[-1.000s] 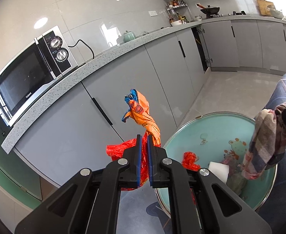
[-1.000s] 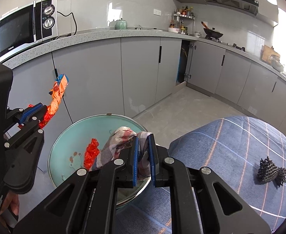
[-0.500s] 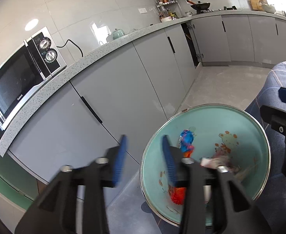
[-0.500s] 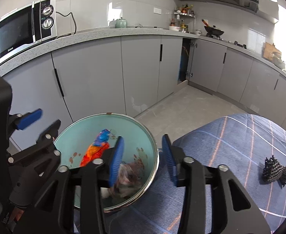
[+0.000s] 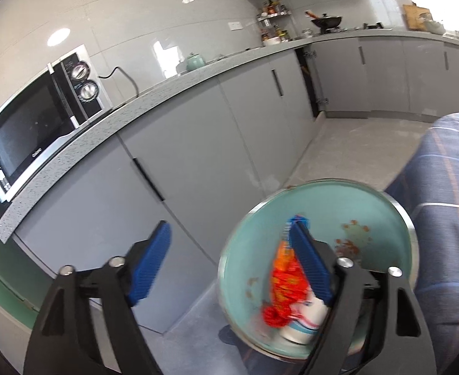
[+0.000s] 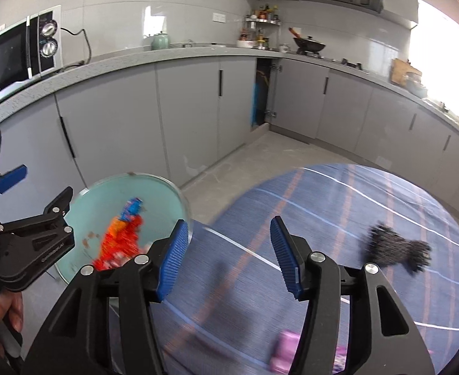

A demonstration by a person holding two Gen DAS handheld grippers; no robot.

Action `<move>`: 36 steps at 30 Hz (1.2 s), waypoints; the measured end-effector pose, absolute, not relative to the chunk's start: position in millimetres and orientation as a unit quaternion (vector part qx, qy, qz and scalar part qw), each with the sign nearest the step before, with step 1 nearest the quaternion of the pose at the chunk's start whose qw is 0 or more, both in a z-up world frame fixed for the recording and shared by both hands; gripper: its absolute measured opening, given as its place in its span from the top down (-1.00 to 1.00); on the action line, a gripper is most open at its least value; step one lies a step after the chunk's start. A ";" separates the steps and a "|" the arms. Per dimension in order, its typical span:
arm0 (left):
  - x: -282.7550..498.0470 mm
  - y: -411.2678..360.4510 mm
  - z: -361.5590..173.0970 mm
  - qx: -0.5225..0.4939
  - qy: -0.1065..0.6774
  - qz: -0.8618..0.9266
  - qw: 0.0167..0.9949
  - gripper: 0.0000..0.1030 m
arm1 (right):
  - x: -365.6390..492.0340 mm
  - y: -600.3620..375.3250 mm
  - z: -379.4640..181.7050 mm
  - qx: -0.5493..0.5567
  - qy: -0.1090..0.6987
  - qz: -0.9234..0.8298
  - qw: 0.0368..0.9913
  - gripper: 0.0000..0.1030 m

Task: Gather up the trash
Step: 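Move both tools back to the table over the remaining trash, then grasp the purple printed bag with the right tool while the left tool grasps the black mesh scrubber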

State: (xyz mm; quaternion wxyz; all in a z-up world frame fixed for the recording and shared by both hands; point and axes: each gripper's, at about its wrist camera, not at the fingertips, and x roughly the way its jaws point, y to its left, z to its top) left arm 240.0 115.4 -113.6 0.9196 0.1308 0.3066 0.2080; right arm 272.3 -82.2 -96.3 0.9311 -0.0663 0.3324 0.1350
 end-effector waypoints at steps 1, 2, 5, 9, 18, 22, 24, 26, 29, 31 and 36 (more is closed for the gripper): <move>238.5 109.7 -114.1 0.131 0.306 0.202 0.921 -0.56 | 268.2 -93.4 -95.9 -0.068 0.332 0.125 0.932 -0.07; 235.2 99.1 -115.4 0.132 0.304 0.190 0.924 -0.57 | 265.5 -101.8 -95.9 -0.069 0.334 0.119 0.933 -0.07; 227.2 72.2 -118.4 0.126 0.303 0.156 0.932 -0.72 | 251.4 -142.5 -98.0 -0.073 0.340 0.085 0.934 -0.08; 218.9 32.4 -125.6 0.119 0.310 0.107 0.937 -0.79 | 234.6 -195.9 -105.6 -0.073 0.352 0.044 0.932 -0.10; 207.4 -36.5 -134.2 0.154 0.306 0.040 0.939 -0.90 | 202.7 -271.1 -131.0 -0.066 0.391 0.033 0.917 -0.16; 210.6 -45.3 -136.2 0.164 0.306 0.040 0.937 -0.90 | 196.8 -268.2 -135.6 -0.083 0.399 0.063 0.911 -0.19; 211.1 -45.8 -137.2 0.166 0.308 0.040 0.936 -0.90 | 197.4 -259.5 -136.7 -0.110 0.401 0.077 0.906 -0.24; 211.7 -47.0 -136.5 0.167 0.308 0.038 0.936 -0.90 | 203.1 -248.4 -141.6 -0.135 0.414 0.099 0.895 -0.24; 212.3 -44.3 -133.4 0.169 0.305 0.038 0.936 -0.90 | 213.7 -245.1 -144.5 -0.139 0.420 0.100 0.891 -0.24; 214.9 -42.7 -130.9 0.167 0.305 0.033 0.937 -0.90 | 224.5 -247.9 -151.3 -0.134 0.438 0.098 0.884 -0.11; 222.3 -42.5 -121.2 0.168 0.296 0.026 0.940 -0.90 | 230.1 -256.9 -152.0 -0.093 0.466 0.110 0.873 0.58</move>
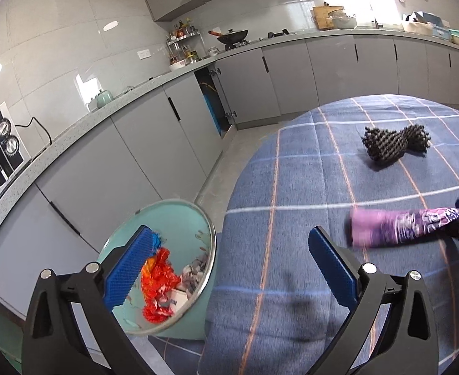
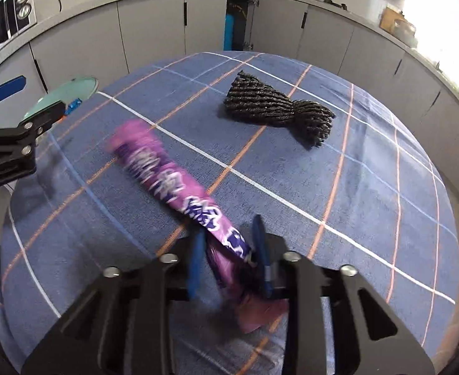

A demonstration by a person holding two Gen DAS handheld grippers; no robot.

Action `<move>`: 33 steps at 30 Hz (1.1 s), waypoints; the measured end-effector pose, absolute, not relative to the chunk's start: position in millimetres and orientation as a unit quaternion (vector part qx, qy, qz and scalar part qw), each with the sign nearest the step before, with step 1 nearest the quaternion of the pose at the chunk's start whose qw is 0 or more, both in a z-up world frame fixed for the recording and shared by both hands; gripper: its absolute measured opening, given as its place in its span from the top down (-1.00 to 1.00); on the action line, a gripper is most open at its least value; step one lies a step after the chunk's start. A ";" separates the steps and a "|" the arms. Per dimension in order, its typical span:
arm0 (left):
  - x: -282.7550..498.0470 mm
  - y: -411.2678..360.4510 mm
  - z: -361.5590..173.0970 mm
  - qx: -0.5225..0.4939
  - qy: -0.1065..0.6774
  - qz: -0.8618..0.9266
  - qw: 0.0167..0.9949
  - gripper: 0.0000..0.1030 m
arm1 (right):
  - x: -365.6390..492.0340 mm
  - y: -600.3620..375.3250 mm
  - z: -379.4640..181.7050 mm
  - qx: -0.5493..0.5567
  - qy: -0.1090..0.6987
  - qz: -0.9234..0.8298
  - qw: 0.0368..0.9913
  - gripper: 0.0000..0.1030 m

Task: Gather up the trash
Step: 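Grasp the purple printed bag with the right tool while the left tool grasps the black mesh scrubber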

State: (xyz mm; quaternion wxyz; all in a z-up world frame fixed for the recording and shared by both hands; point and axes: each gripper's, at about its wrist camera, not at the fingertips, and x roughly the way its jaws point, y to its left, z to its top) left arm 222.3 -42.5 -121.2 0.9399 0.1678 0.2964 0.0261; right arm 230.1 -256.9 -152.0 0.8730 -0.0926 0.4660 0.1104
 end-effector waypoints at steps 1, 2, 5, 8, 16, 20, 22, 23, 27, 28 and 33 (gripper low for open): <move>224.2 -42.1 -118.0 0.166 0.295 0.022 0.941 -0.90 | 228.3 -257.7 -150.4 -0.093 0.463 0.105 0.875 0.70; 227.8 -43.4 -114.4 0.164 0.294 0.017 0.941 -0.90 | 226.2 -260.6 -148.0 -0.085 0.459 0.098 0.879 0.73; 235.4 -52.5 -106.6 0.168 0.287 0.005 0.943 -0.90 | 217.1 -275.2 -134.6 -0.044 0.437 0.072 0.896 0.76; 243.5 -70.1 -98.0 0.180 0.280 -0.020 0.943 -0.90 | 208.5 -293.0 -116.6 -0.004 0.409 0.050 0.911 0.77; 271.5 -131.1 -84.1 0.199 0.268 -0.086 0.939 -0.90 | 196.3 -339.6 -92.4 0.049 0.387 -0.022 0.921 0.77; 294.9 -172.6 -90.2 0.199 0.280 -0.128 0.931 -0.90 | 219.5 -372.5 -97.3 0.063 0.377 -0.107 0.918 0.77; 305.4 -189.3 -96.7 0.200 0.287 -0.143 0.926 -0.90 | 231.6 -378.9 -99.9 0.057 0.369 -0.128 0.919 0.77; 310.2 -197.6 -100.0 0.203 0.286 -0.150 0.924 -0.90 | 236.4 -380.3 -101.9 0.058 0.369 -0.129 0.918 0.77; 333.0 -226.7 -120.8 0.212 0.312 -0.173 0.910 -0.90 | 251.8 -380.1 -115.0 0.049 0.377 -0.138 0.915 0.77; 338.2 -229.3 -125.8 0.213 0.321 -0.174 0.906 -0.90 | 252.1 -380.5 -117.2 0.050 0.379 -0.139 0.914 0.77; 350.1 -241.8 -143.1 0.214 0.351 -0.204 0.889 -0.90 | 258.4 -385.1 -129.2 0.057 0.389 -0.140 0.909 0.77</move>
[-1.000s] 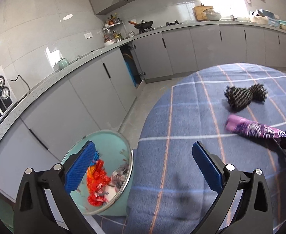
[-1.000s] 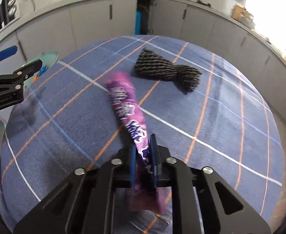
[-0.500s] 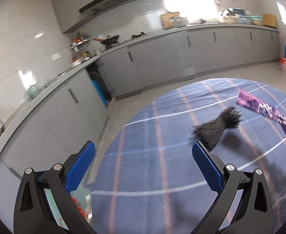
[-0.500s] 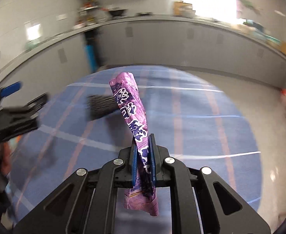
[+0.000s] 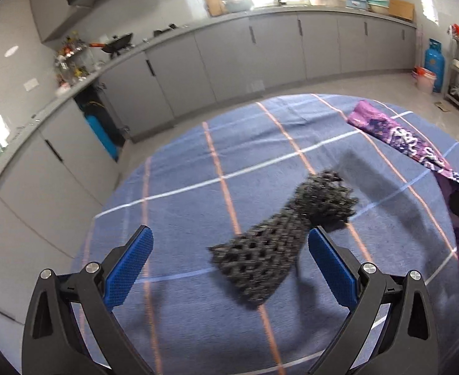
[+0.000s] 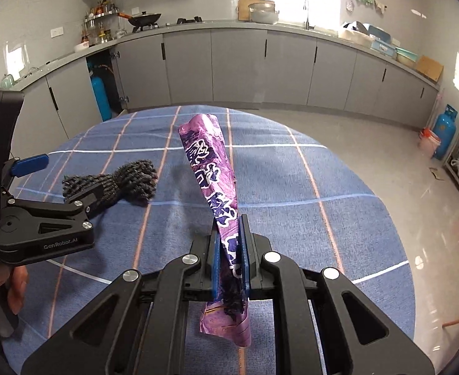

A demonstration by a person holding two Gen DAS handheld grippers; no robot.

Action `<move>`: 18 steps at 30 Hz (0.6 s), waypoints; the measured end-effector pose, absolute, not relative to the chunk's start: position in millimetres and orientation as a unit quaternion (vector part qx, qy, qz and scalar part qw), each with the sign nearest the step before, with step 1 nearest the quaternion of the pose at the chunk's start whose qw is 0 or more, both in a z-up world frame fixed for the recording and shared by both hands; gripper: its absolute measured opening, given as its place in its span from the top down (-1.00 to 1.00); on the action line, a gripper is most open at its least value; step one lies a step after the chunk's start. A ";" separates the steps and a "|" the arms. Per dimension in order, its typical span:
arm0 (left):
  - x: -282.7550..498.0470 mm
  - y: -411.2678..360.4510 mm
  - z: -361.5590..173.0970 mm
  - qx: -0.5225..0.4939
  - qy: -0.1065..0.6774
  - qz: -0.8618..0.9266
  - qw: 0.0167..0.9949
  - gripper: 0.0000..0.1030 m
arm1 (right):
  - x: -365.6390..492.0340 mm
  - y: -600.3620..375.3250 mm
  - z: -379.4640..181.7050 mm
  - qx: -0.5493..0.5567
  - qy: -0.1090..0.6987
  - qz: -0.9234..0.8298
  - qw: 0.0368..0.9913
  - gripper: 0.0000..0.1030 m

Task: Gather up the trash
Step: 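Grasp the purple printed bag with the right tool while the left tool grasps the black mesh scrubber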

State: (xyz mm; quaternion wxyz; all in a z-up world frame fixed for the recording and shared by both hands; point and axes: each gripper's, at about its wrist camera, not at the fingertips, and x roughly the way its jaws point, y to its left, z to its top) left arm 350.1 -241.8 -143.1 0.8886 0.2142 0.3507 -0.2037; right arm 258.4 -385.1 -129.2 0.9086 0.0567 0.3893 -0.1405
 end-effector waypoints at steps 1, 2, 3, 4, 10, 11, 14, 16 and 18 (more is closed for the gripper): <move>351.3 -243.4 -145.0 0.212 0.356 -0.212 0.885 -0.89 | 261.1 -383.2 -129.8 0.059 0.391 -0.139 0.908 0.77; 352.7 -243.7 -147.2 0.208 0.362 -0.218 0.882 -0.87 | 261.3 -382.9 -130.6 0.059 0.392 -0.138 0.907 0.77; 353.9 -244.8 -150.7 0.206 0.369 -0.224 0.878 -0.78 | 263.1 -382.0 -132.3 0.059 0.395 -0.136 0.907 0.77; 354.0 -246.6 -153.9 0.207 0.374 -0.230 0.875 -0.66 | 263.7 -380.8 -133.3 0.059 0.397 -0.135 0.906 0.77; 351.4 -245.3 -165.7 0.203 0.396 -0.261 0.857 0.41 | 265.7 -376.7 -139.6 0.059 0.405 -0.128 0.903 0.77; 350.3 -243.4 -164.6 0.201 0.396 -0.261 0.857 0.48 | 265.4 -376.0 -139.4 0.059 0.405 -0.128 0.904 0.77; 344.7 -234.1 -158.3 0.202 0.386 -0.245 0.866 0.54 | 264.2 -371.1 -135.8 0.052 0.401 -0.129 0.906 0.77; 339.7 -222.5 -152.3 0.202 0.377 -0.225 0.875 0.54 | 263.2 -366.6 -133.5 0.048 0.398 -0.128 0.907 0.77; 335.4 -206.6 -146.1 0.194 0.375 -0.204 0.883 0.55 | 263.3 -358.4 -130.3 0.043 0.395 -0.119 0.910 0.77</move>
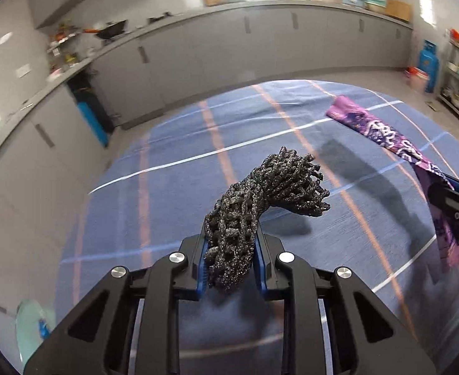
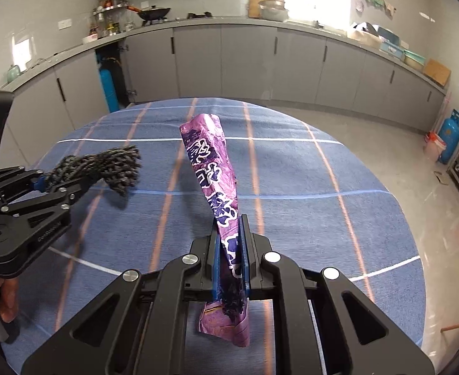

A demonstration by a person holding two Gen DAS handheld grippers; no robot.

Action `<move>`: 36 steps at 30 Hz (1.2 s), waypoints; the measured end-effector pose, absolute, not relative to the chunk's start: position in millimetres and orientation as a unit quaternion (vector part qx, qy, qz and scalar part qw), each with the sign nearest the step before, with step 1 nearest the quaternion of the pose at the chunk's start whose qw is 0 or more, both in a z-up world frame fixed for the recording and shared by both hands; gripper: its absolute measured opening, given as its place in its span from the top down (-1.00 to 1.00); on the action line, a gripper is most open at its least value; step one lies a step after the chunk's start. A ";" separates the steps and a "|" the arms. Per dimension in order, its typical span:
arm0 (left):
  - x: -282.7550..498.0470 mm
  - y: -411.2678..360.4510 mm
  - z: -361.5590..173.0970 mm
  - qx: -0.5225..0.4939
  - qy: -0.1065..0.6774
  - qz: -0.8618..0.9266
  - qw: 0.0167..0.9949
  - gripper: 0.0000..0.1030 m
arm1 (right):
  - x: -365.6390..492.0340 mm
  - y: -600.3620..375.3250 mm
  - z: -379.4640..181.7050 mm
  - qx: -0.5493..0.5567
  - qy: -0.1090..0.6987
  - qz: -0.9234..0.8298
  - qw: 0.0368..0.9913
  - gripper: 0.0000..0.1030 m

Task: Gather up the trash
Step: 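Grasp the purple printed bag with the right tool while the left tool grasps the black mesh scrubber, then carry the black scrubber and purple bag over the teal bin and open both tools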

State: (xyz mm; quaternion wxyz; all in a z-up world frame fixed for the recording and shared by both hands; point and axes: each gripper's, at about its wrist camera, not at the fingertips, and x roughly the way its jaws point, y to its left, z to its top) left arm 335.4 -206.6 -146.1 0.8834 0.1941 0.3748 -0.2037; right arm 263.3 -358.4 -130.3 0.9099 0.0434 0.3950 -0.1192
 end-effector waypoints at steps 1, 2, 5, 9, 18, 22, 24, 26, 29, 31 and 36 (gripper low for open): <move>334.4 -200.1 -143.0 0.189 0.374 -0.200 0.886 0.55 | 262.1 -354.1 -129.4 0.041 0.394 -0.115 0.911 0.77; 332.2 -192.2 -140.6 0.184 0.374 -0.192 0.889 0.55 | 262.1 -349.1 -128.0 0.038 0.393 -0.111 0.912 0.77; 321.4 -170.1 -131.6 0.179 0.365 -0.165 0.899 0.55 | 261.8 -332.0 -124.7 0.029 0.391 -0.096 0.915 0.77; 306.6 -138.1 -118.8 0.174 0.346 -0.120 0.914 0.54 | 260.1 -307.9 -119.6 0.016 0.388 -0.078 0.918 0.77; 282.2 -72.0 -99.8 0.154 0.326 -0.051 0.932 0.54 | 262.8 -250.7 -102.9 -0.011 0.377 -0.025 0.926 0.77; 277.9 -41.6 -95.7 0.143 0.326 -0.021 0.934 0.54 | 265.2 -223.2 -98.4 -0.023 0.372 0.000 0.928 0.77; 274.6 -27.2 -94.1 0.137 0.326 -0.005 0.935 0.54 | 265.6 -210.1 -96.8 -0.027 0.370 0.013 0.929 0.77; 271.5 -15.6 -93.1 0.132 0.326 0.006 0.936 0.54 | 266.8 -199.8 -95.4 -0.031 0.368 0.023 0.929 0.77; 265.5 3.5 -91.9 0.124 0.324 0.026 0.937 0.54 | 266.6 -181.6 -93.6 -0.038 0.364 0.040 0.930 0.77; 262.3 16.4 -90.8 0.119 0.324 0.038 0.938 0.54 | 266.2 -169.1 -92.6 -0.045 0.362 0.052 0.929 0.77; 256.0 38.8 -88.5 0.107 0.322 0.063 0.939 0.54 | 265.2 -143.9 -90.9 -0.057 0.359 0.072 0.929 0.77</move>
